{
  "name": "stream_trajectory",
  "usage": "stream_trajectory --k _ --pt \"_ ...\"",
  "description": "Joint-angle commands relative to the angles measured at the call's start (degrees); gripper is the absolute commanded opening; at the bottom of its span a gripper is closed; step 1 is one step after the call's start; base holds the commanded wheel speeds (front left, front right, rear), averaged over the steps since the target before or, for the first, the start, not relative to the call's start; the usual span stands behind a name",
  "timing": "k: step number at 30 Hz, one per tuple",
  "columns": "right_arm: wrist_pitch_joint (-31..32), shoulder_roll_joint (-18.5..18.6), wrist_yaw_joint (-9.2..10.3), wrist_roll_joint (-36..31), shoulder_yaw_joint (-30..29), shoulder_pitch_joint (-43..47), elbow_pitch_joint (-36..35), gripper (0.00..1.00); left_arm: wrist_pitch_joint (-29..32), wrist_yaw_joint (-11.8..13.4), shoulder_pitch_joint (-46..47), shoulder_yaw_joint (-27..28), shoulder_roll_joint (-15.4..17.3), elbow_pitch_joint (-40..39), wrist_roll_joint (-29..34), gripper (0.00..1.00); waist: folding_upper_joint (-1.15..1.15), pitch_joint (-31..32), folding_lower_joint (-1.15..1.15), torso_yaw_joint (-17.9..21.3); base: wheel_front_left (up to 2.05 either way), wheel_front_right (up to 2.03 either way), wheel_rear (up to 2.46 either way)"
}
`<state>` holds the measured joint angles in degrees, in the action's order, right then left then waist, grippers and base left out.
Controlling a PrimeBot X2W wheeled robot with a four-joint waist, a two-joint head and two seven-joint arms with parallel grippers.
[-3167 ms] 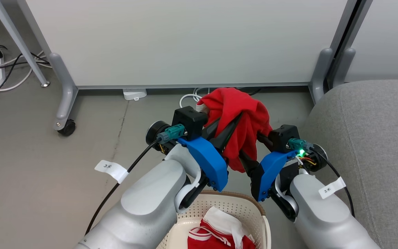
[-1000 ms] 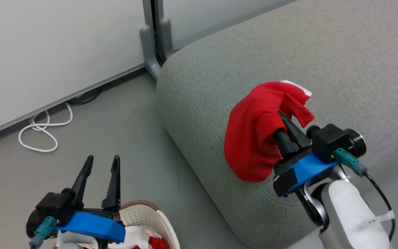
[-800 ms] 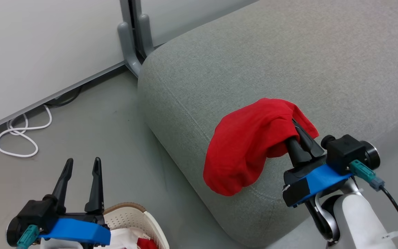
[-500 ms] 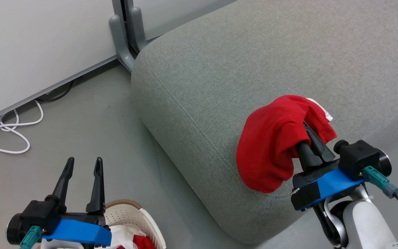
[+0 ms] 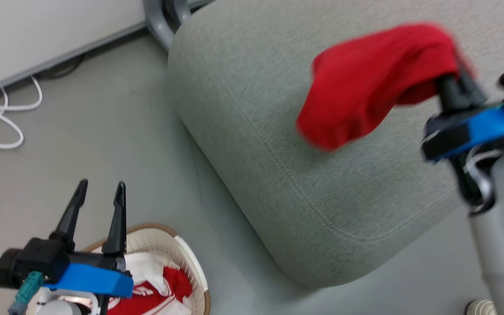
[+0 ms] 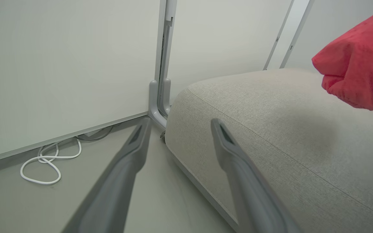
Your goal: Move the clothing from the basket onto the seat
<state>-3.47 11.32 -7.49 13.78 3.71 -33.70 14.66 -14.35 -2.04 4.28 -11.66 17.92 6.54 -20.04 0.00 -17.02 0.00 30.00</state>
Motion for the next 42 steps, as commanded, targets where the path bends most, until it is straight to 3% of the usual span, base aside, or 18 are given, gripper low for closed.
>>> stream_trajectory --k 1,8,17,18,20,21,22,27,34,42 --pt "-0.81 1.20 0.00 0.79 -1.83 -4.27 2.26 0.00 0.48 -0.12 1.69 0.09 0.88 -1.22 0.53 1.00 0.00 -3.93 0.00 -3.00 0.00 0.00 0.00" --pt "-2.51 4.94 -0.01 -0.81 -10.49 -15.96 11.23 0.00 1.36 -0.53 5.33 0.18 2.52 -4.69 1.15 1.00 0.00 -10.93 0.00 -7.16 0.00 0.00 0.00" --pt "-4.66 4.46 -0.01 -8.39 -23.64 -23.12 26.54 0.00 2.03 -0.64 8.58 0.04 4.18 -7.87 1.94 1.00 0.00 -17.13 0.00 -11.98 0.00 0.00 0.00" --pt "-4.54 4.20 -0.01 -9.64 -24.31 -22.92 28.50 0.07 1.93 -0.63 8.71 0.03 4.22 -7.99 1.91 1.00 0.00 -17.35 0.00 -12.34 0.00 0.00 0.00" --pt "-5.03 4.03 0.00 -11.14 -26.67 -22.74 32.03 0.55 1.80 -0.64 8.76 -0.19 4.15 -8.01 1.83 1.00 0.00 -17.61 0.00 -12.97 0.00 0.00 0.00" --pt "-5.22 3.84 0.00 -11.99 -27.65 -22.76 33.61 0.91 1.74 -0.63 8.86 -0.29 3.98 -7.92 1.74 1.00 0.00 -17.64 0.00 -13.23 0.00 0.00 0.00" --pt "-5.22 3.57 0.00 -12.83 -28.43 -22.70 35.23 1.00 1.65 -0.63 8.96 -0.40 3.82 -7.76 1.65 1.00 0.00 -17.61 0.00 -13.45 0.00 0.00 0.00" --pt "-6.44 3.57 -0.01 -15.98 -30.60 -22.50 40.11 1.00 0.96 -0.75 9.36 -0.75 2.70 -6.07 0.89 1.00 0.00 -16.32 0.00 -14.13 0.00 0.00 0.00" --pt "-8.95 3.86 0.00 -19.24 -27.75 -17.25 42.53 1.00 -0.53 -1.50 8.88 -1.28 -1.09 -0.84 -0.63 1.00 0.00 -9.14 0.00 -15.42 0.00 0.00 0.00" --pt "-11.30 1.16 0.00 -18.00 -22.51 -4.69 34.96 1.00 -0.88 -2.05 5.86 1.46 -6.14 3.95 -0.73 1.00 0.00 0.78 0.00 -18.66 0.00 0.00 0.00"
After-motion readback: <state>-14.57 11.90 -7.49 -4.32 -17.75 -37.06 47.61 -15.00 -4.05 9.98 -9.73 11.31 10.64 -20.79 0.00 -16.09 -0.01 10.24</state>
